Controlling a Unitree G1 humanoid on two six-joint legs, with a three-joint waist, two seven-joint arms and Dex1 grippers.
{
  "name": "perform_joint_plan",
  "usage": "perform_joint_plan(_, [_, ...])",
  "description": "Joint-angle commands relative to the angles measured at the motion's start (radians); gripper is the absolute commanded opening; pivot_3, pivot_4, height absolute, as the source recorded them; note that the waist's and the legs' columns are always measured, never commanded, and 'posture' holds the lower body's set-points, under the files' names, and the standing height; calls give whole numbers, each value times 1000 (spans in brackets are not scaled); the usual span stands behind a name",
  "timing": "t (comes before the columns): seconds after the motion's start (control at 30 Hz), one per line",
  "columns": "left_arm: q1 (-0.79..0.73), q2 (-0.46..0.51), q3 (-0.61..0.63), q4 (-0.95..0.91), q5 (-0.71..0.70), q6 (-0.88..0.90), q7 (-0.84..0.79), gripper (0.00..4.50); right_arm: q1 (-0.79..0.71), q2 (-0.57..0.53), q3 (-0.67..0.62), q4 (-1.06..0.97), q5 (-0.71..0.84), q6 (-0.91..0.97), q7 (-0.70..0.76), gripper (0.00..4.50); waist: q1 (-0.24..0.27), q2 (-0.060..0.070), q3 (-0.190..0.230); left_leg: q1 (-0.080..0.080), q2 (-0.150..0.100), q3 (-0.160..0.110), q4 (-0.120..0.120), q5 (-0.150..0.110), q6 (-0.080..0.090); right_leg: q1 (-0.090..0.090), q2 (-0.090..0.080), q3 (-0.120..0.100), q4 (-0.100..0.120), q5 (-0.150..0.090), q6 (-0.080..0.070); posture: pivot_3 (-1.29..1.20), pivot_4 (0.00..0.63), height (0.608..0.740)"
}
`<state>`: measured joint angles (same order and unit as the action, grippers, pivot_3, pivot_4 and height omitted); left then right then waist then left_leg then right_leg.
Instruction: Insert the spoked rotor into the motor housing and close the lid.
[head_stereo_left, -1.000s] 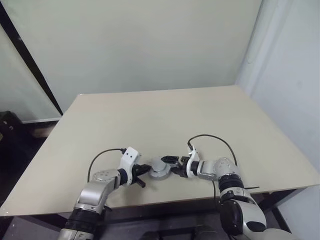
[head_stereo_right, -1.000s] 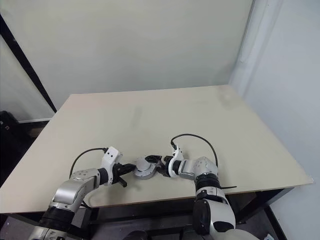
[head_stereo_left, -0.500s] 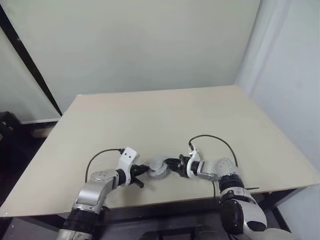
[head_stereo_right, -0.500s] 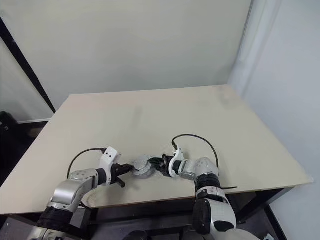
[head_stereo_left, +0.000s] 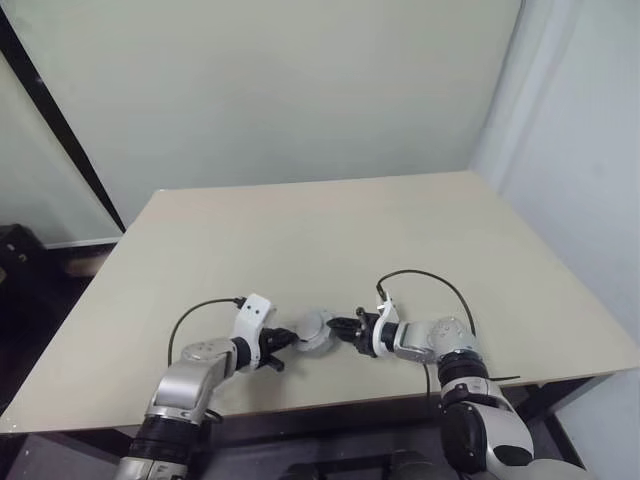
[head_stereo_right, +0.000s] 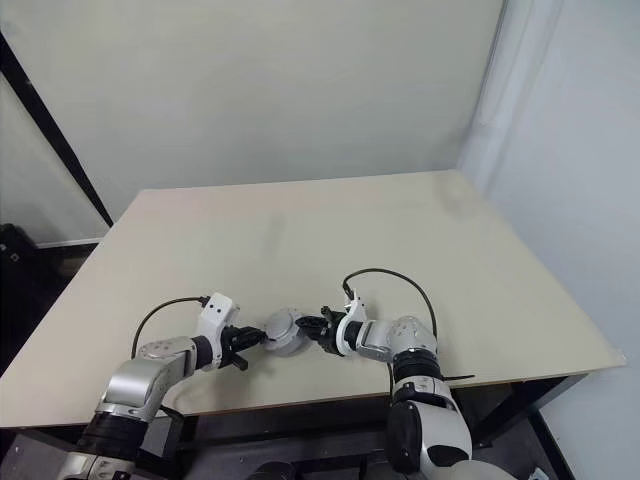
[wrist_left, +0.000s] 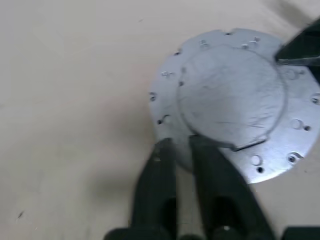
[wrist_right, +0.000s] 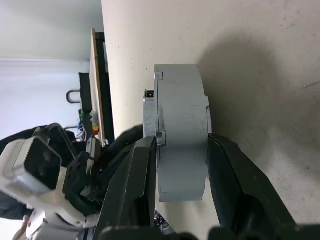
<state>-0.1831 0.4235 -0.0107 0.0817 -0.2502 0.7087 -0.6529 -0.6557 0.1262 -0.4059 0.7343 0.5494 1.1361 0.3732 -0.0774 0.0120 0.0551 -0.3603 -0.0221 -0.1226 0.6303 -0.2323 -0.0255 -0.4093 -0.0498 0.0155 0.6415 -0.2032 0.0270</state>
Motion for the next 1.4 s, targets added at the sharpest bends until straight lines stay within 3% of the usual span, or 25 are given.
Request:
perform_joint_plan(0.03, [-21,-3,90,-17,-99,77,-16,2308,3,16,36,-4,3,11,-5,1196,-3,0,0,0,0,0,0,0,0,0,0,0,0,0,0,0,0,740])
perform_joint_plan(0.23, [-65,30,334,-15,-250,200,40,4437,-2,28,39,-16,30,2,21,1195,-18,-2,1,-2,1,-1,-1,0,0,-2,1,-1,0,0,0,0,0,740])
perform_joint_plan(0.27, [-72,24,373,-21,-269,215,69,4496,-2,32,35,-20,40,3,26,1195,-19,-2,1,-2,1,-1,-1,0,0,-2,0,-1,0,0,0,0,0,740])
perform_joint_plan(0.47, [-59,-36,551,-54,-436,332,158,4500,11,68,-9,-72,126,32,52,1195,-20,-7,5,-2,0,-1,-2,-1,1,-2,0,-1,-1,1,2,0,0,740])
perform_joint_plan(0.73, [-9,-119,613,-151,-570,404,264,4500,30,110,-29,-155,233,83,44,1195,-18,-14,10,-4,0,-1,-2,-1,0,-4,0,0,-1,2,3,0,0,740])
perform_joint_plan(1.07, [2,-184,698,-76,-811,591,351,4500,34,144,0,-272,353,151,3,1195,-19,-14,10,-4,0,-1,-2,-1,0,-4,0,0,-2,1,2,0,0,740])
perform_joint_plan(1.4, [-12,-315,720,4,-1008,566,444,4500,53,125,37,-264,357,153,-23,1195,-19,-15,10,-4,0,-1,-2,-1,0,-4,0,0,-2,1,1,0,0,740])
